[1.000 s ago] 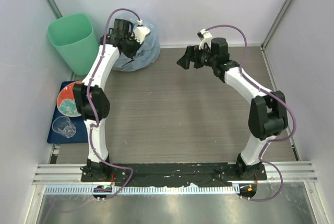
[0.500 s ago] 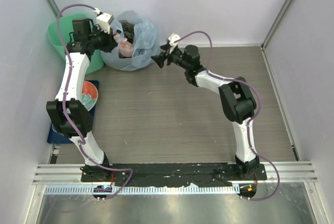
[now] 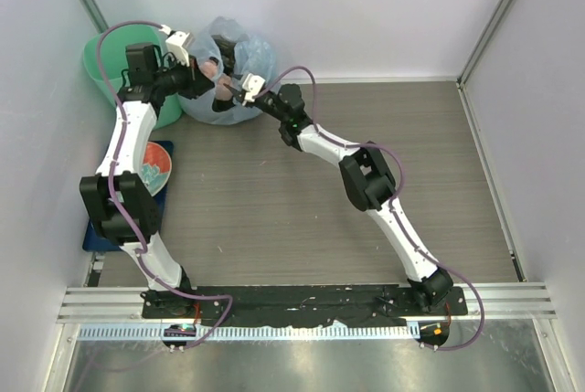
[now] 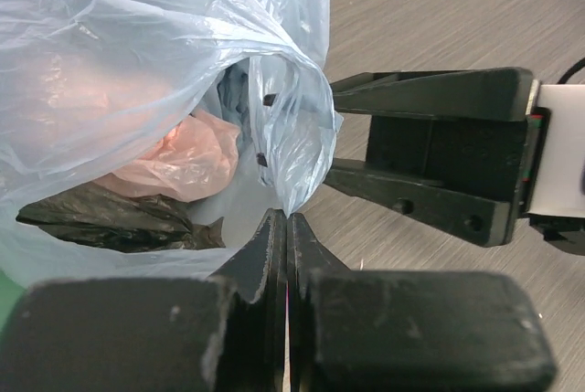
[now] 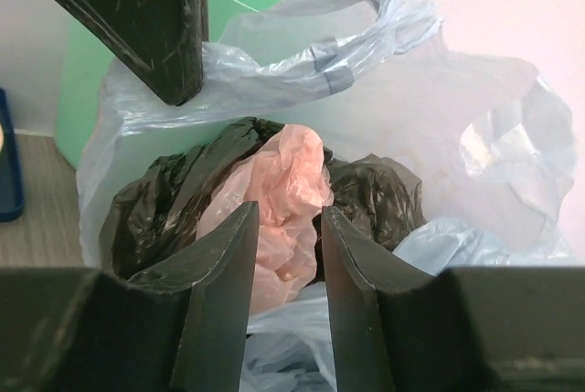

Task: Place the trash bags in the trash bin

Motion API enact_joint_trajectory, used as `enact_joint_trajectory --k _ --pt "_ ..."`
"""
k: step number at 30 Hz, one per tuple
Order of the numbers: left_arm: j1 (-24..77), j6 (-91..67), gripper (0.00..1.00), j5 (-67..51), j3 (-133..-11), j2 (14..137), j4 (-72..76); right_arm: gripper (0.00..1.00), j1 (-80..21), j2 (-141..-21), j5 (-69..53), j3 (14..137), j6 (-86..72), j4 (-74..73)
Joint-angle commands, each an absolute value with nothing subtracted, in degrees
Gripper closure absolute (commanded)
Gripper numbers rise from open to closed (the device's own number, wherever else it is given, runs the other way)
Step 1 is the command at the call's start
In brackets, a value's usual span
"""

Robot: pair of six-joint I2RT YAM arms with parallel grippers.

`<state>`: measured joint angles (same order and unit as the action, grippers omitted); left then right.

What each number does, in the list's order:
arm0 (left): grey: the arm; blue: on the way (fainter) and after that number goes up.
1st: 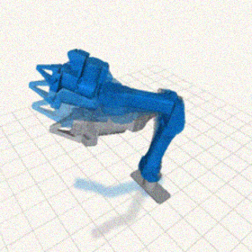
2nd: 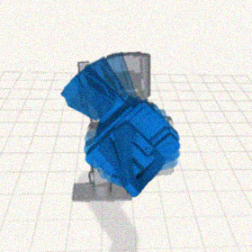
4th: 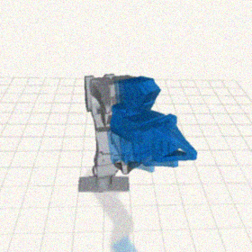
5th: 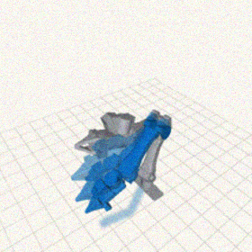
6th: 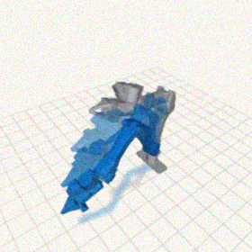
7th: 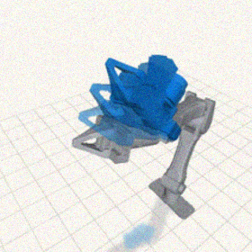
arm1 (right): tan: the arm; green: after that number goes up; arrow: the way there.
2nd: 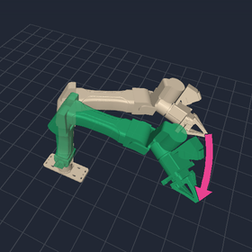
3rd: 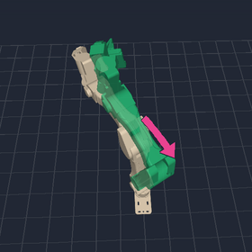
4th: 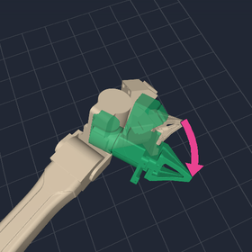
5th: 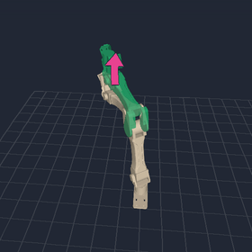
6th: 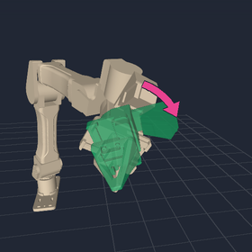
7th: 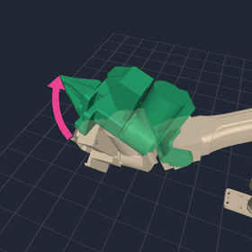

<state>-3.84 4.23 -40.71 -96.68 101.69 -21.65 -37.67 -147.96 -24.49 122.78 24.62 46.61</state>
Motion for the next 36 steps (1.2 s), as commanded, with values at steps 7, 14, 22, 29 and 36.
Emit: enact_joint_trajectory --k 7,14,22,29,36 --pt "-7.5 1.3 1.0 -45.8 -93.9 100.5 -14.9 0.47 -40.0 -153.5 -26.4 132.5 30.6 39.0" --pt "-9.1 2.2 1.0 -46.8 -93.1 100.5 -15.7 0.46 -40.8 -158.8 -23.6 139.5 33.0 33.6" --pt "-9.1 2.0 1.0 -47.8 -92.8 101.2 -16.5 0.71 -41.3 -161.2 -15.7 142.6 32.4 37.9" --pt "-9.2 1.1 1.0 -46.5 -91.5 101.3 -15.3 0.99 -41.4 -159.4 -10.5 142.7 31.0 43.1" --pt "-9.1 -2.1 1.0 -40.3 -91.1 102.6 -13.7 0.99 -41.4 -153.7 -9.4 141.0 23.0 50.3"
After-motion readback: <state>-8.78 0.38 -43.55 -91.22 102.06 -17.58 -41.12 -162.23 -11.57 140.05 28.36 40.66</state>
